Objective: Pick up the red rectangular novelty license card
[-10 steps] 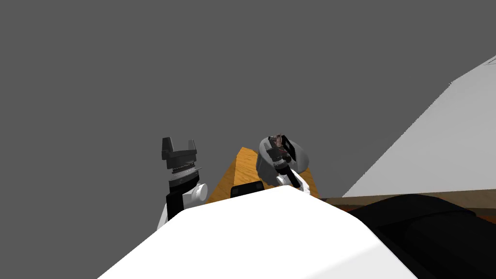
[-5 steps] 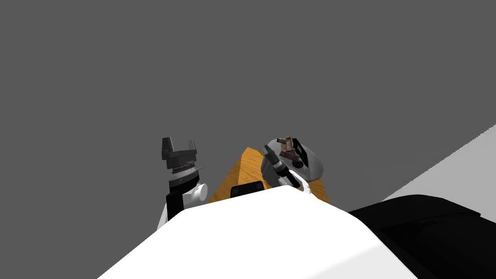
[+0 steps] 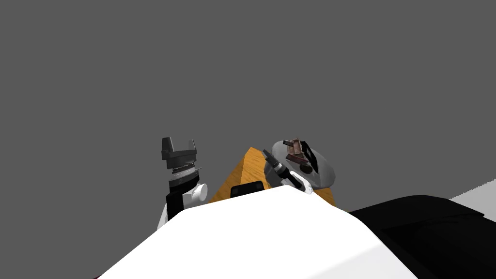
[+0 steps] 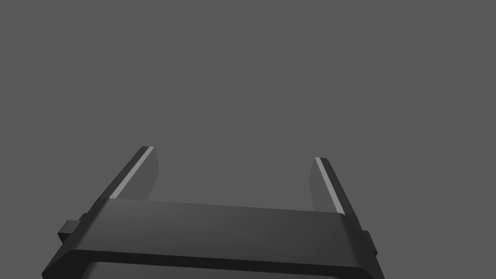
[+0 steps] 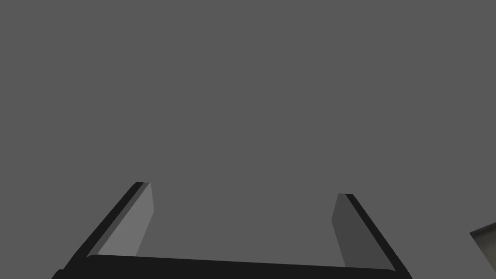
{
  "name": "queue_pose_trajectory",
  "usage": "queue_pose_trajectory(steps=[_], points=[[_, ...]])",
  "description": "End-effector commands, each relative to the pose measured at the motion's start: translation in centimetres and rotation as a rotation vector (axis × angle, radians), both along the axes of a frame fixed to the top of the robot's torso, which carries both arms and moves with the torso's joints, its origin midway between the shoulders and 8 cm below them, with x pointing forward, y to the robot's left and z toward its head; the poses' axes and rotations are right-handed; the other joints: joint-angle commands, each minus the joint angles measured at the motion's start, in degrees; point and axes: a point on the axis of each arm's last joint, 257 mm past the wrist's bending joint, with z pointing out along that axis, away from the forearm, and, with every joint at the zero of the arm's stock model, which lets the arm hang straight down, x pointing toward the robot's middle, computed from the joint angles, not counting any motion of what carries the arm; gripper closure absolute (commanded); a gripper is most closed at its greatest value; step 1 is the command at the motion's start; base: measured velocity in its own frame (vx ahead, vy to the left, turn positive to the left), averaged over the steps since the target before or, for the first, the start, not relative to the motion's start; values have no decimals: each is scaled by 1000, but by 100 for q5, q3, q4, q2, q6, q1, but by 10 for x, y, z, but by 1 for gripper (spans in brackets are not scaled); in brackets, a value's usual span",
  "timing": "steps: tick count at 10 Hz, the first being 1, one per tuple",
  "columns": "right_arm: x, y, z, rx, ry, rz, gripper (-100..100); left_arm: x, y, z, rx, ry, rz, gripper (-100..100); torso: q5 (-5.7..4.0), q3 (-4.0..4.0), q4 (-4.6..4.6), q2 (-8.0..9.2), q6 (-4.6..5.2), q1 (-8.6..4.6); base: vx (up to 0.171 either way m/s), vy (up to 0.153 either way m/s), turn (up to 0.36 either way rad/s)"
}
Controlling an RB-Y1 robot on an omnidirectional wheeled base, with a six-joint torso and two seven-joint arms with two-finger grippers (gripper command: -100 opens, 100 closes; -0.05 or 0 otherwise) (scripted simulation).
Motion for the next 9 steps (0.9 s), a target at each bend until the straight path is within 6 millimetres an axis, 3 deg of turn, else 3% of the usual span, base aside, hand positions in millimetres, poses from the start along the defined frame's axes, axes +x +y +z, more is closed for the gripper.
queue_pose_trajectory(steps=[1, 2, 5, 6, 7, 9], points=[[-6, 1, -22, -61, 29, 38, -100, 0, 0, 0, 0, 0, 0, 0, 0, 0, 0, 0, 0, 0, 44, 54, 224], [-13, 3, -42, -108, 57, 71, -100, 0, 0, 0, 0, 0, 0, 0, 1, -3, -1, -7, -7, 6, 79, 89, 418], [-23, -10, -75, -201, 112, 102, -100, 0, 0, 0, 0, 0, 0, 0, 2, -9, -3, -17, -4, 9, 66, 49, 120], [-33, -14, -96, -264, 144, 139, -100, 0, 0, 0, 0, 0, 0, 0, 1, -8, -3, -13, 0, 4, 49, 42, 231], [-34, -18, -99, -273, 151, 138, -100, 0, 0, 0, 0, 0, 0, 0, 1, -6, -2, -10, -5, 4, 45, 23, 110], [-57, -35, -140, -401, 216, 207, -100, 0, 0, 0, 0, 0, 0, 0, 0, -6, -2, -11, -4, -2, 77, 30, 279]])
